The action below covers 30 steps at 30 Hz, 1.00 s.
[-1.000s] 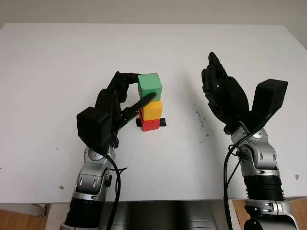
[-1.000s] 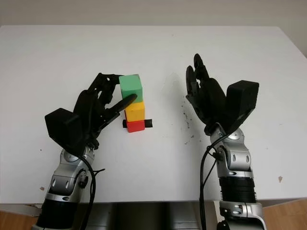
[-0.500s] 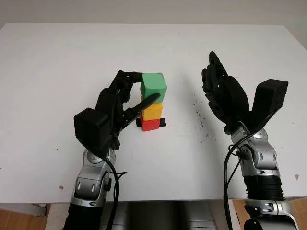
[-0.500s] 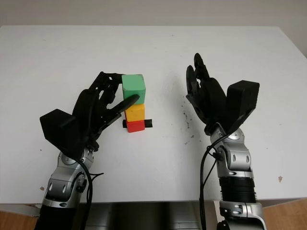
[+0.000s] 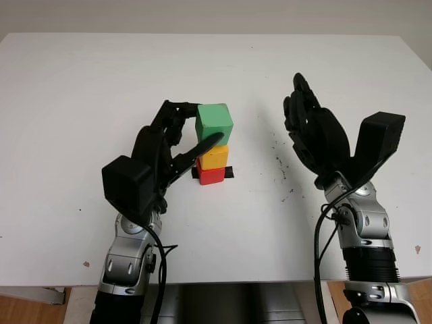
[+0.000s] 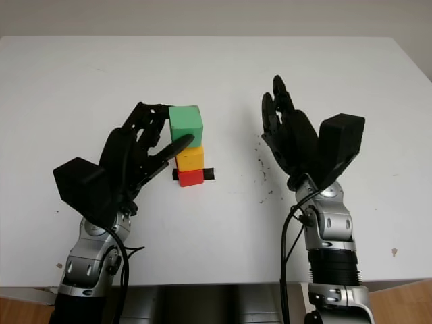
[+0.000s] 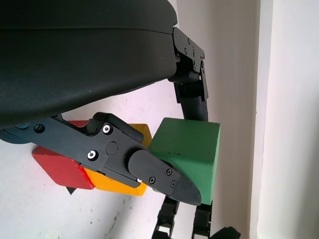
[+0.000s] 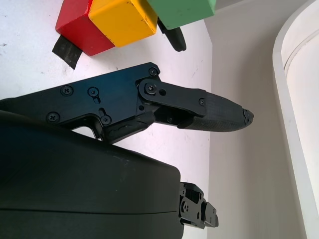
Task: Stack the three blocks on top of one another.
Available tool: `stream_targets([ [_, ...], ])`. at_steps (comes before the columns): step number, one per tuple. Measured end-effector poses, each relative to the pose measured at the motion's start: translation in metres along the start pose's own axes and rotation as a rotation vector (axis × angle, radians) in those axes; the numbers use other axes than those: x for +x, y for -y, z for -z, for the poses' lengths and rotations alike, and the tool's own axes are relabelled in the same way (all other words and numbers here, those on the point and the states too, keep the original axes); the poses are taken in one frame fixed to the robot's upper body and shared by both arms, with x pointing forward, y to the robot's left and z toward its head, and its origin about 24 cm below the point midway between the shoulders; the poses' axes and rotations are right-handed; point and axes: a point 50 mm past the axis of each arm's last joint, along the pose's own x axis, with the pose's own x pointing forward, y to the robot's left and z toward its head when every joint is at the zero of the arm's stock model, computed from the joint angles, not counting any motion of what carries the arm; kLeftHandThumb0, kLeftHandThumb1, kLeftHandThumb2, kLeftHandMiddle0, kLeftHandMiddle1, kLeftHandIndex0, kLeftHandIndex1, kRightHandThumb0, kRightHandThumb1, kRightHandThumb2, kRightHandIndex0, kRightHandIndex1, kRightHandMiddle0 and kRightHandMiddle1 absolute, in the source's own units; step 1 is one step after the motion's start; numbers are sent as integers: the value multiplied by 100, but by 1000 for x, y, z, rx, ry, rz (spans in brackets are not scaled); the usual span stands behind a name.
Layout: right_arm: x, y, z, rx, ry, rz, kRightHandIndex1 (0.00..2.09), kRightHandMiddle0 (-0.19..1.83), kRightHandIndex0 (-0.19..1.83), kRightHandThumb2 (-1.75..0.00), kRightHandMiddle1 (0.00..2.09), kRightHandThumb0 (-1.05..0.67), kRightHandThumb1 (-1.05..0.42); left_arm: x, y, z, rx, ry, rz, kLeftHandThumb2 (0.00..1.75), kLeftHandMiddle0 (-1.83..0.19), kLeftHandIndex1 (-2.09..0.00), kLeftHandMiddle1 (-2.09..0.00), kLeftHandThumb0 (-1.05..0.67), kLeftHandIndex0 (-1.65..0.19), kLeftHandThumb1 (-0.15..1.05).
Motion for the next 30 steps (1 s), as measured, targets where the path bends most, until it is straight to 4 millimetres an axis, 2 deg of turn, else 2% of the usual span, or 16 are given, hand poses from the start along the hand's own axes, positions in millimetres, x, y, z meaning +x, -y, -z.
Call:
stream_targets([
  [24,0,0,0,-1,0,2,0,-19,-19,-63,0,-69,-105,0,0,7,21,-1,5,5,-19,-145,-6,-49,-39,104],
  [28,0,0,0,-2,0,1,0,-19,-19,-63,0,-68,-105,0,1,7,6,-6,17,5,-17,-139,-5,-53,-31,104],
  [30,0,0,0,-1,-1,1,0,-19,-19,-63,0,-68,-105,0,1,8,-9,-10,26,8,-16,-132,-5,-60,-28,105],
])
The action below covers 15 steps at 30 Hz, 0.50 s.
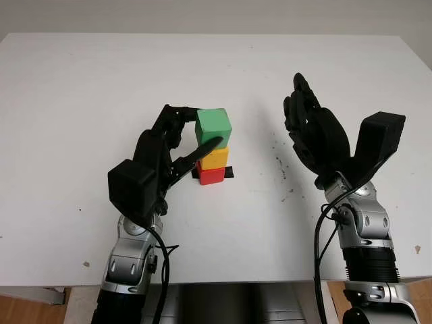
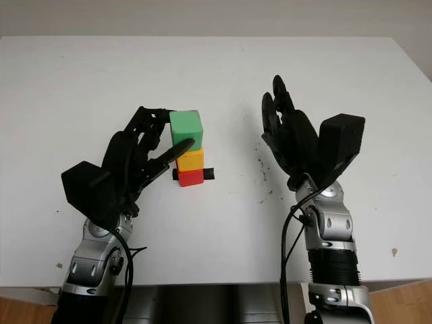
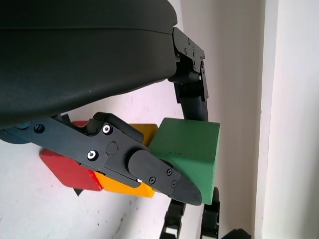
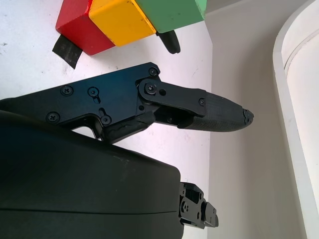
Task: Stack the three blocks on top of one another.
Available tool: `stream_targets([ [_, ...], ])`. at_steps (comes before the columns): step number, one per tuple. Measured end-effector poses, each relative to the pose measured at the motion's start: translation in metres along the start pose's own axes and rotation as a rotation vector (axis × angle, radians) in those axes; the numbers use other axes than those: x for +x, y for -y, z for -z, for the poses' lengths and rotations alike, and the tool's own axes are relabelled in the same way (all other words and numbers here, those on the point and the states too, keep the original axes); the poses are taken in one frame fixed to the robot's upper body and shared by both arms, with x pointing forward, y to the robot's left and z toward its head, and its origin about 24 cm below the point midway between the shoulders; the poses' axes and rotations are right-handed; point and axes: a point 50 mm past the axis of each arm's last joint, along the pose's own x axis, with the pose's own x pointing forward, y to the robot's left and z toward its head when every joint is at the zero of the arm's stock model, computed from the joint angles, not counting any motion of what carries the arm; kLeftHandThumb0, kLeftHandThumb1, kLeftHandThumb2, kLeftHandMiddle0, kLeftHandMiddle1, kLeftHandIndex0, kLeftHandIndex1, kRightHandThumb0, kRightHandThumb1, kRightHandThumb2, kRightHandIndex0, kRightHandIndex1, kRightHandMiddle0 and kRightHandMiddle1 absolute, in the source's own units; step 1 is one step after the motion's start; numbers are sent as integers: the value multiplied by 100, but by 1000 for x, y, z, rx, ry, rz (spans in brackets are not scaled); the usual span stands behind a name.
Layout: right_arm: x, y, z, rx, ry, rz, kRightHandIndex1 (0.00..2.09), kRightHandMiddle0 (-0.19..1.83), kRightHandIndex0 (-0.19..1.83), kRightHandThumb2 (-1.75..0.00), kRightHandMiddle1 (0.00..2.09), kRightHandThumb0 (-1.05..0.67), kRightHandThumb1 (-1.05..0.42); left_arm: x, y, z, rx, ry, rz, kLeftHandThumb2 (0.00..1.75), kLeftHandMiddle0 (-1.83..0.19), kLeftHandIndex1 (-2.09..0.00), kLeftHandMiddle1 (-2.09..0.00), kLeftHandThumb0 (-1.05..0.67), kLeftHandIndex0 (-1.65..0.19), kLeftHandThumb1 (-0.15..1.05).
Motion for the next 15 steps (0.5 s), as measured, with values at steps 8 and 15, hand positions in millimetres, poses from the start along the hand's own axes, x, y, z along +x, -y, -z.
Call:
stream_targets([
  [8,0,0,0,0,0,3,0,-19,-19,-63,0,-69,-105,0,0,1,-19,-15,6,10,-13,-104,-5,-73,-25,105],
  [15,0,0,0,0,0,-1,0,-19,-19,-63,0,-68,-105,0,-1,-1,38,10,0,16,-6,-70,-5,-82,-9,105],
])
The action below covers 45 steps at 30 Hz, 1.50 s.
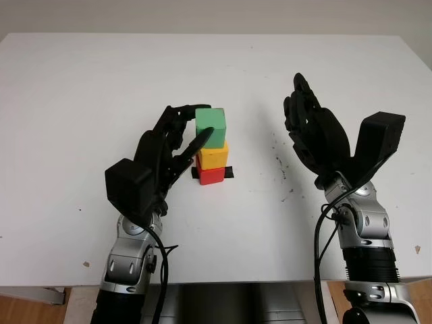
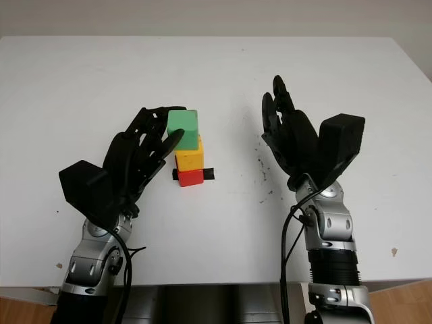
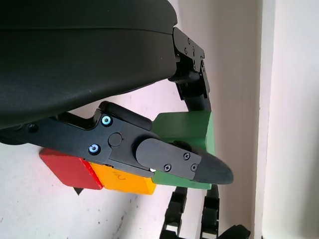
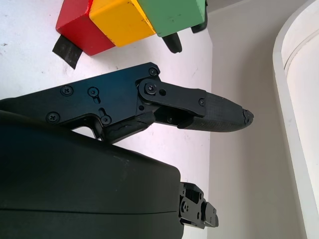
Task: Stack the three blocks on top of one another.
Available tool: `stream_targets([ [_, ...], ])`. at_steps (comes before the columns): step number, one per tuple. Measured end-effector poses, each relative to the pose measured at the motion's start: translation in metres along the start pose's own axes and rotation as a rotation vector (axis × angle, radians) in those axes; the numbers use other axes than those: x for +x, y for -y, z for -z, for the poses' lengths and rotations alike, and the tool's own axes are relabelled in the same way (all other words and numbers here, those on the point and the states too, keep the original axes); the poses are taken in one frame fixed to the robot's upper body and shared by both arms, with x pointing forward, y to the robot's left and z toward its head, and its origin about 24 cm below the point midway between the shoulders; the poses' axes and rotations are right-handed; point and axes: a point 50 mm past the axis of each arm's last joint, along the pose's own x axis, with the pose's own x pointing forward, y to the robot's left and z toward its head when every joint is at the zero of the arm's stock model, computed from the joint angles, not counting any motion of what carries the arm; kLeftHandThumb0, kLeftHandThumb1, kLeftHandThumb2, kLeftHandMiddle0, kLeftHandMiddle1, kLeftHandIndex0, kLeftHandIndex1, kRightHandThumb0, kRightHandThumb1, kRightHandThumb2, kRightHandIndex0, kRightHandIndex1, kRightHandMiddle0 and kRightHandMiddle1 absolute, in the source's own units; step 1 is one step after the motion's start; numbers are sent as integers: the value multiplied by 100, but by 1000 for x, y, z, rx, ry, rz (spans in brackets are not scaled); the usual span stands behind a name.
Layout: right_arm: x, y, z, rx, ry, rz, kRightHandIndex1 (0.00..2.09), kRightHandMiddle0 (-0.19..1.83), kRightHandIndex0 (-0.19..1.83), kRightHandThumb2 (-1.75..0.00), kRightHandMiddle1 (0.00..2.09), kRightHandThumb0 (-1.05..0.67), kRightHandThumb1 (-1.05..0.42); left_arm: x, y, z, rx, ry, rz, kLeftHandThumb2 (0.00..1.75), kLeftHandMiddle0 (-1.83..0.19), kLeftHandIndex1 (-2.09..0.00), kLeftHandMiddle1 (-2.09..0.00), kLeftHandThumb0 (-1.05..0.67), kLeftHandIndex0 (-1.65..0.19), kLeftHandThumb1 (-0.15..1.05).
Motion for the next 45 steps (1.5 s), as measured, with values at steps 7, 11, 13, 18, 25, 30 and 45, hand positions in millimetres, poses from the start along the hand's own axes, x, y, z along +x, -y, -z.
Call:
stream_targets([
  [7,0,0,0,0,0,-2,0,-19,-19,-63,0,-68,-105,0,0,-6,-16,60,3,16,4,-20,-4,-89,-2,105],
  [11,0,0,0,1,-2,-1,0,-19,-19,-61,0,-69,-105,0,0,-6,-16,59,6,16,6,-15,-5,-89,-3,105],
  [13,0,0,1,1,-3,0,0,-19,-19,-61,0,-69,-105,-1,-1,-6,-28,66,9,16,7,-13,-5,-90,-3,105],
  [18,0,0,1,0,-4,1,0,-19,-19,-62,0,-68,-105,-4,-2,-7,-69,95,49,52,17,-3,-4,-93,15,105],
  [25,0,0,1,1,-3,3,0,-19,-19,-62,0,-68,-105,-17,-17,-27,-71,197,-5,63,17,-4,-6,-90,18,105],
  [30,0,0,1,2,-8,1,0,-19,-19,-63,0,-69,-105,-21,-45,-46,-94,258,-104,60,15,-5,-6,-86,17,105],
  [45,9,-5,-2,9,4,-4,0,-19,-19,-65,0,-73,-105,8,-118,-42,3,133,-298,62,16,-7,-6,-81,10,105],
])
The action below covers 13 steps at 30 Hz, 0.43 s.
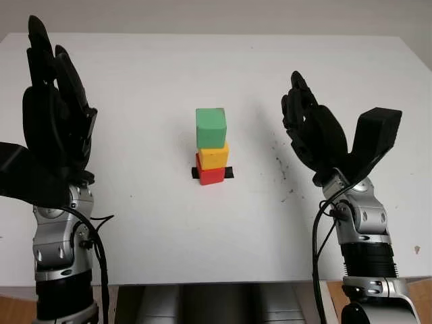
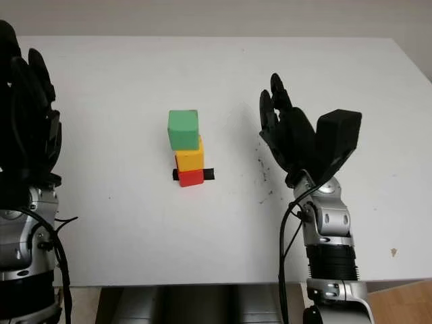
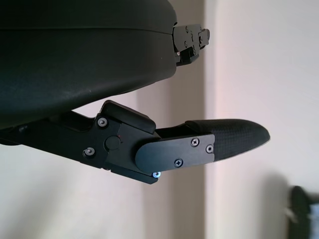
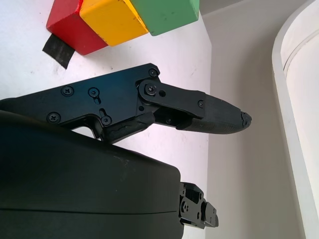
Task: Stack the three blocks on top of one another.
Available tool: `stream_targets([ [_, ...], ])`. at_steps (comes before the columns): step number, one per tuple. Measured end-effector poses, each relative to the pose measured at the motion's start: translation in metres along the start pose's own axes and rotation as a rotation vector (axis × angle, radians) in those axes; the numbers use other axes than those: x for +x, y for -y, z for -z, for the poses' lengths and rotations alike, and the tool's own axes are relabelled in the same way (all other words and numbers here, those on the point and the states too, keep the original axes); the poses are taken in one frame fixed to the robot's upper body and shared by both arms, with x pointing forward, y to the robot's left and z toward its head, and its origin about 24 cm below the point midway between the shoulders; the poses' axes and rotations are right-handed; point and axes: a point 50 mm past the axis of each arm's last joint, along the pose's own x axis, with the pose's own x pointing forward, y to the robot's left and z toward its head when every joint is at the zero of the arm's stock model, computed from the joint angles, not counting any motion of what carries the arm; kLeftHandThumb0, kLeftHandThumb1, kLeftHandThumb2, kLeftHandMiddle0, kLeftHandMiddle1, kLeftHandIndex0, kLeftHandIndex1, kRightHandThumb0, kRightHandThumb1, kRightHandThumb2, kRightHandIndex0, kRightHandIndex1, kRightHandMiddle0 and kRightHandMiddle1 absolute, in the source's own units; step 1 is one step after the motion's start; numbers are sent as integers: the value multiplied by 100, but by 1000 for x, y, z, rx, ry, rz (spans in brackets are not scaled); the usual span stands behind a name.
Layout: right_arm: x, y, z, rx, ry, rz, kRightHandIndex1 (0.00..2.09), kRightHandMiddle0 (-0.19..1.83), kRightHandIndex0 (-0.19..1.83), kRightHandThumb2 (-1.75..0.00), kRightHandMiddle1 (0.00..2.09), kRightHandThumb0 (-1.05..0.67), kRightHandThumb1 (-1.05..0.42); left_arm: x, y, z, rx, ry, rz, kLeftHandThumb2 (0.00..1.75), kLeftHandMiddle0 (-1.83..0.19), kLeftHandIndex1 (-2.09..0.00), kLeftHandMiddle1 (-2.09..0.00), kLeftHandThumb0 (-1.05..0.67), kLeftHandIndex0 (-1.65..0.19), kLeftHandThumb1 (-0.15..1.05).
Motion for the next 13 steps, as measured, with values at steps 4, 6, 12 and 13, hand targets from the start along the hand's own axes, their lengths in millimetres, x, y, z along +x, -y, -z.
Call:
stream_targets([
  [4,1,-1,-1,1,7,2,0,-19,-19,-66,0,-73,-105,5,-5,18,20,-98,29,62,16,-6,-6,-78,11,105],
  [6,2,-2,-1,-2,10,-1,0,-19,-19,-66,0,-73,-105,7,-4,25,28,-130,44,61,17,-4,-5,-78,13,105],
  [12,4,-6,1,1,9,-6,0,-19,-19,-67,0,-72,-105,6,3,41,52,-199,102,59,19,0,-1,-78,19,105],
  [13,4,-7,1,2,9,-6,0,-19,-19,-67,0,-72,-105,6,5,43,53,-207,121,59,18,-1,-2,-77,19,105],
])
